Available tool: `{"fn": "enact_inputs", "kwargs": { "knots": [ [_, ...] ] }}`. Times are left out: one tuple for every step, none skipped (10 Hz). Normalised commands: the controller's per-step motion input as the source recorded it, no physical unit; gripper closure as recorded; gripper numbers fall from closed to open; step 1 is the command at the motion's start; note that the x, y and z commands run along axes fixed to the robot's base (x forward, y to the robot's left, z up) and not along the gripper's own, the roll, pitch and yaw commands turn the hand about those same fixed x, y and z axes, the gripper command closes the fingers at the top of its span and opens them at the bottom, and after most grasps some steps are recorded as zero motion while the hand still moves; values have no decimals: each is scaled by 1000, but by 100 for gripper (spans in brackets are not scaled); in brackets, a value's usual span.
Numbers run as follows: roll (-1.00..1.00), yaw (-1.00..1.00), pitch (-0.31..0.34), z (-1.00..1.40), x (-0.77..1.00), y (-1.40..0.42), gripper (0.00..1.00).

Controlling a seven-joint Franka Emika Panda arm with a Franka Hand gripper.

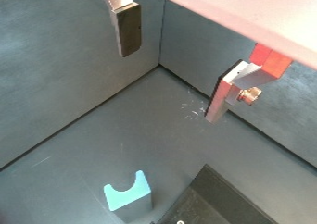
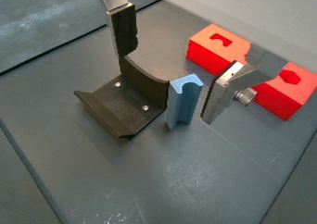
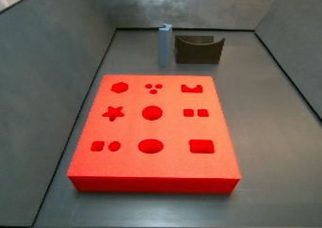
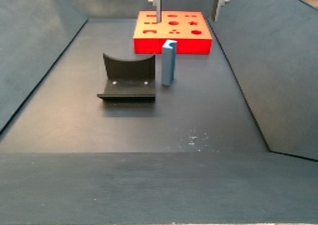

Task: Pick up the arch object. Move up. Move to above the board. Insert the arch object.
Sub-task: Pick up the arch object.

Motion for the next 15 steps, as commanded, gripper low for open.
{"fn": "enact_inputs", "kwargs": {
  "knots": [
    [-114,-489,-57,-49,160,-514,0],
    [-113,-443,-59,-109,183,-531,0],
    [-91,-409,-50,-203,237,-531,0],
    [-44,-406,-21,-406,311,-483,0],
    [-53,-526,0,-534,209,-340,0],
    [0,-557,40,-400,54,-43,0],
    [0,-511,100,-411,31,0,0],
    [39,-340,91,-334,0,0,0],
    [16,-180,71,-300,34,-183,0],
    [7,-114,69,-363,69,-163,0],
    [0,-126,63,-486,54,-149,0],
    [0,-103,81,-477,97,-74,0],
    [23,-83,74,-357,49,0,0],
    [21,-63,51,-263,0,0,0],
    [0,-86,23,-140,0,0,0]
  ]
}}
